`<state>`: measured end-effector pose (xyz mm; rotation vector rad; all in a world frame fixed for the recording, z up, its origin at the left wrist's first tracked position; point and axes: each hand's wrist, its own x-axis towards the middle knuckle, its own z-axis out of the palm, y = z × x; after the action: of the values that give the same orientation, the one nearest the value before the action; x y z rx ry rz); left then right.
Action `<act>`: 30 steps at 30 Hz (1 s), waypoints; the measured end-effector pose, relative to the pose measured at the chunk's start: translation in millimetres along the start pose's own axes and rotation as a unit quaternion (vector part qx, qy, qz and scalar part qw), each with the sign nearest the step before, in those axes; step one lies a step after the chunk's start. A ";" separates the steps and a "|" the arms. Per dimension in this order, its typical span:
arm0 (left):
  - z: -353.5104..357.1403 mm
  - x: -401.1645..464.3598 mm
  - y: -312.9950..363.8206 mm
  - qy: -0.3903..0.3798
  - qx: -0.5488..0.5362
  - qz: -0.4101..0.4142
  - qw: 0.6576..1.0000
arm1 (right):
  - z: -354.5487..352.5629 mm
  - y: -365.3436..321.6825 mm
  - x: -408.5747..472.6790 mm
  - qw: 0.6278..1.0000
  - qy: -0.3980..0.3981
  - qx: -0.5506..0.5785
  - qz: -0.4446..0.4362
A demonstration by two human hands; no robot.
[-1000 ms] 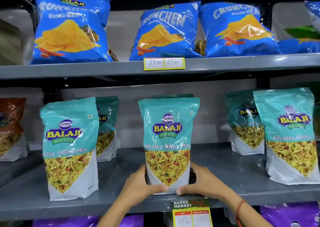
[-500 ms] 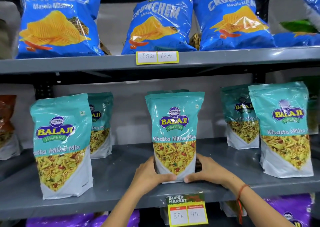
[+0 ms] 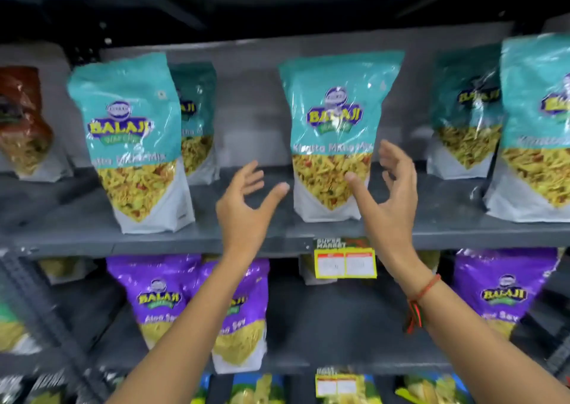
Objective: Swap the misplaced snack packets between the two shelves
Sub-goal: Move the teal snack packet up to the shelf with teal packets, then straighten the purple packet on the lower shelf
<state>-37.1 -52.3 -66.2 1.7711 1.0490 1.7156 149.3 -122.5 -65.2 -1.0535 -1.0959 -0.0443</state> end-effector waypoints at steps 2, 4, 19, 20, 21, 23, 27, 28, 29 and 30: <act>-20.9 -17.1 -12.5 0.062 -0.023 0.008 0.998 | 11.3 -16.5 -30.2 0.999 -0.017 0.018 -0.045; -42.0 -38.4 -35.4 0.107 -0.010 -0.008 0.994 | 23.2 -22.2 -67.2 0.995 -0.067 0.024 -0.074; -108.3 -165.6 -260.2 -0.220 0.116 -0.395 0.884 | 112.2 205.2 -262.0 0.795 -0.490 -0.078 0.349; -104.4 -166.2 -259.9 -0.229 0.105 -0.396 0.883 | 117.2 208.8 -265.0 0.788 -0.500 -0.080 0.350; -102.6 -167.8 -266.3 -0.224 0.096 -0.390 0.888 | 121.3 209.3 -265.7 0.784 -0.507 -0.083 0.347; -102.5 -170.2 -274.1 -0.193 0.098 -0.390 0.895 | 126.6 211.1 -266.3 0.791 -0.506 -0.095 0.331; -102.3 -179.7 -293.3 -0.175 0.096 -0.394 0.897 | 123.2 218.9 -261.6 0.810 -0.495 -0.099 0.301; -96.5 -178.9 -284.8 -0.168 0.104 -0.387 0.901 | 118.8 220.7 -258.8 0.812 -0.493 -0.095 0.298; -89.9 -179.8 -279.3 -0.166 0.109 -0.379 0.904 | 113.3 223.3 -255.1 0.814 -0.490 -0.093 0.297; -81.2 -180.1 -273.3 -0.167 0.108 -0.370 0.907 | 106.1 226.1 -251.4 0.818 -0.484 -0.090 0.297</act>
<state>-160.4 -41.4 -379.9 1.4239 1.5270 0.8273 61.6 -36.1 -397.5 -1.6160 -1.6162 1.0161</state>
